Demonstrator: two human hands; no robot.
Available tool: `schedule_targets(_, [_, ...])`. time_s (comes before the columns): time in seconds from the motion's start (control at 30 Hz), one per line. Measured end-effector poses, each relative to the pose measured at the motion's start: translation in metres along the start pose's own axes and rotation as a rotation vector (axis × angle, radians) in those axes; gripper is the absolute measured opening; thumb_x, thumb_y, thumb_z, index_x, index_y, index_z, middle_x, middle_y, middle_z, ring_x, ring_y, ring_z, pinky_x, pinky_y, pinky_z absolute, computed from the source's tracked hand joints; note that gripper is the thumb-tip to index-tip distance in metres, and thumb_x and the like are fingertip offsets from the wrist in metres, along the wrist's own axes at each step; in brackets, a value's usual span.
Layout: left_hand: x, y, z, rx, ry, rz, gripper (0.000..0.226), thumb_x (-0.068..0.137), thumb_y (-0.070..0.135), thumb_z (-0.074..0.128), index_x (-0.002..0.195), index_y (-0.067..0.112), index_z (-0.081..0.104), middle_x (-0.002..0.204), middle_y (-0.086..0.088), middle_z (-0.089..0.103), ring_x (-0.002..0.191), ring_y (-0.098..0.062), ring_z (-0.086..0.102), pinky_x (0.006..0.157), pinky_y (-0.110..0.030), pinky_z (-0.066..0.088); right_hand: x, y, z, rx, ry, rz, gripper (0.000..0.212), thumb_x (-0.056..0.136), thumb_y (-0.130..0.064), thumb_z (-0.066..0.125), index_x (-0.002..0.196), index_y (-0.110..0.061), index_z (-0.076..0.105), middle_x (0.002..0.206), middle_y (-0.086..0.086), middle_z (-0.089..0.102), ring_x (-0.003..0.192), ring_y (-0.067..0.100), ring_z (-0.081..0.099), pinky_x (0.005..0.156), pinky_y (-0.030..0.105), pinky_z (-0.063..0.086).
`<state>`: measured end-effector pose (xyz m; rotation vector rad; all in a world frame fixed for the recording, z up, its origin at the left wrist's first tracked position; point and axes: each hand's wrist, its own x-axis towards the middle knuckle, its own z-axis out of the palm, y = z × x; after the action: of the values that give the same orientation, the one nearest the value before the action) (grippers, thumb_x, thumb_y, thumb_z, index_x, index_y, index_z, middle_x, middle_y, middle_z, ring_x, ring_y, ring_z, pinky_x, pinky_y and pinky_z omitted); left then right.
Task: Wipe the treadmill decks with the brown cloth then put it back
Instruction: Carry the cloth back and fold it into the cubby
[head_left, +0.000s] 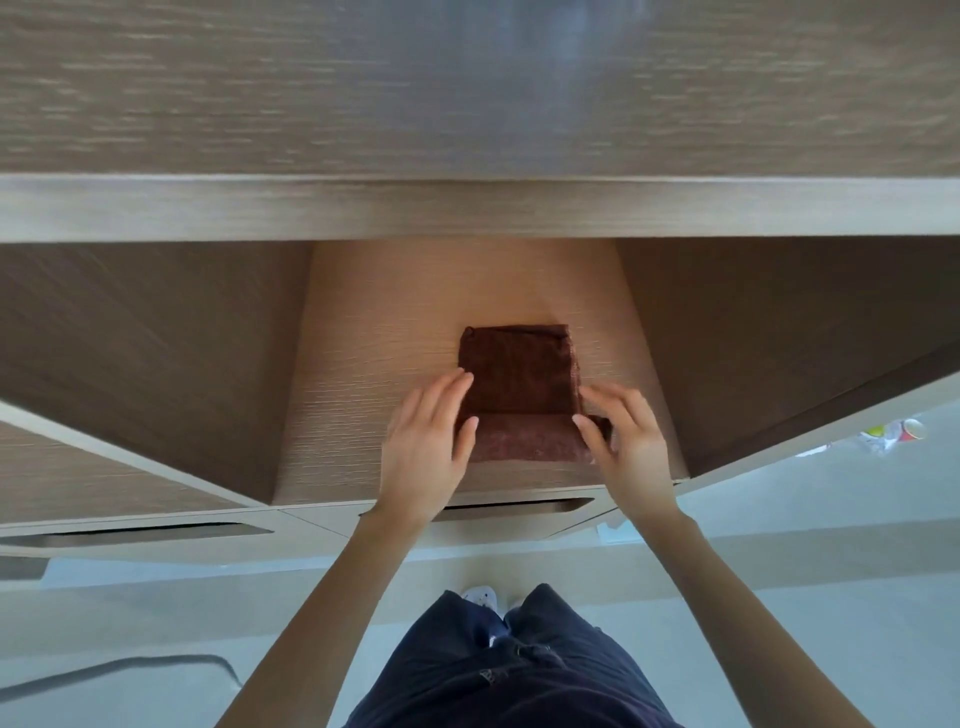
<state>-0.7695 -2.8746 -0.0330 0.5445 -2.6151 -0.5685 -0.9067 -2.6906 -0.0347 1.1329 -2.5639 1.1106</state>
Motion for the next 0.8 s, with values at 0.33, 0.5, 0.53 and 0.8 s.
schedule_targets(0.33, [-0.024,-0.009,0.009,0.073,-0.194,0.185,0.054,0.095,0.034,0.041,0.146,0.017,0.031,0.153,0.002,0.028,0.143,-0.015,0.019,0.117,-0.037,0.017,-0.024,0.011,-0.001,-0.177,-0.282,-0.225,0.055,0.092,-0.031,0.056,0.140,-0.005,0.044,0.147,0.008,0.041,0.137,0.023,0.037,0.111,0.033,0.034])
schedule_targets(0.5, [-0.025,-0.014,0.004,-0.053,-0.156,0.154,0.045,0.080,0.021,0.071,0.123,0.015,0.059,0.125,0.002,0.059,0.115,-0.017,0.054,0.096,-0.037,0.042,-0.021,0.009,0.001,-0.068,-0.231,-0.077,0.036,0.085,-0.028,0.067,0.114,-0.007,0.061,0.107,0.003,0.062,0.086,0.010,0.053,0.065,0.026,0.052])
schedule_targets(0.53, [-0.020,-0.013,0.003,-0.054,-0.151,0.147,0.043,0.079,0.020,0.073,0.119,0.014,0.061,0.119,0.001,0.063,0.110,-0.019,0.058,0.092,-0.037,0.045,-0.014,0.009,-0.002,-0.051,-0.250,-0.040,0.033,0.085,-0.029,0.067,0.112,-0.009,0.062,0.102,0.002,0.062,0.080,0.009,0.054,0.064,0.024,0.049])
schedule_targets(0.8, [0.007,-0.007,-0.015,-0.095,-0.161,0.010,0.030,0.086,0.027,0.065,0.114,0.018,0.066,0.102,0.002,0.070,0.102,-0.018,0.059,0.090,-0.035,0.045,0.023,0.009,-0.023,0.016,-0.364,0.066,0.026,0.090,-0.028,0.061,0.109,-0.012,0.068,0.100,0.002,0.071,0.074,0.006,0.061,0.071,0.021,0.050])
